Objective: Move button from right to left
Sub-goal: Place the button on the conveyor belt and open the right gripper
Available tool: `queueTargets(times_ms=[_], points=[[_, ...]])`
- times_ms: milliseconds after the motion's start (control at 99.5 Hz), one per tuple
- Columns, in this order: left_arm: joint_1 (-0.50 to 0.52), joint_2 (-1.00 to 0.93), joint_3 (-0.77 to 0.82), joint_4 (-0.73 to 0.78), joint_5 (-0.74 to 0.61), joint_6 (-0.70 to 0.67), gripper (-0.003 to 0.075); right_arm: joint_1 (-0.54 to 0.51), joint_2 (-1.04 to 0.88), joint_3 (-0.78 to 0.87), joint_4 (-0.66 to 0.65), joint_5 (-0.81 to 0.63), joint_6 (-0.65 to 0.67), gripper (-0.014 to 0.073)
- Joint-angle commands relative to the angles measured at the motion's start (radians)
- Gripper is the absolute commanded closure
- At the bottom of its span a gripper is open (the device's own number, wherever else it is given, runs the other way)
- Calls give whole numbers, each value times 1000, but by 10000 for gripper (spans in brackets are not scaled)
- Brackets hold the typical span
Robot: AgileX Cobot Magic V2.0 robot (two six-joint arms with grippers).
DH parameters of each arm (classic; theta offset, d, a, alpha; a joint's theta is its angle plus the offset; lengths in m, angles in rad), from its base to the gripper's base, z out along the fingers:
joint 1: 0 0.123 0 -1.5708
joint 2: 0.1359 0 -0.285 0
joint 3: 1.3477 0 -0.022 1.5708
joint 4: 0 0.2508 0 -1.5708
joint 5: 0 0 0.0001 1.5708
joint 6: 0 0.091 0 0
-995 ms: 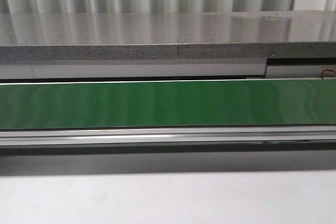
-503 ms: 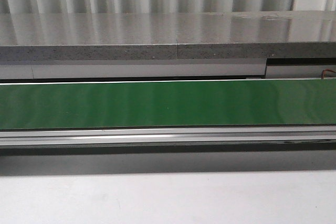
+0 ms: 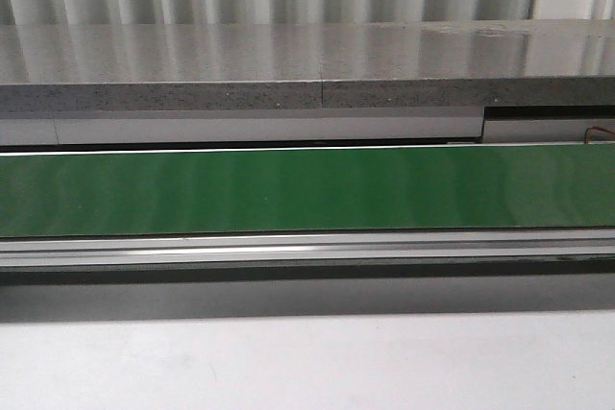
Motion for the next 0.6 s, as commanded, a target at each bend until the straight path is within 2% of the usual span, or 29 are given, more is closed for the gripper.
queueTargets(times_ms=[0,151,281,442,593], points=[[-3,-34,25,-2,-87,-11,740,3,-111,-26,14,-24,-10,426],[-3,-34,25,-2,-87,-11,740,50,-234,-26,75,27,-10,426],[-3,-34,25,-2,-87,-11,740,149,-317,-26,101,68,-10,426],[-3,-34,25,-2,-87,-11,740,252,-327,-25,105,92,-10,426],[-3,-34,25,-2,-87,-11,740,280,-298,-25,131,108,-10,426]])
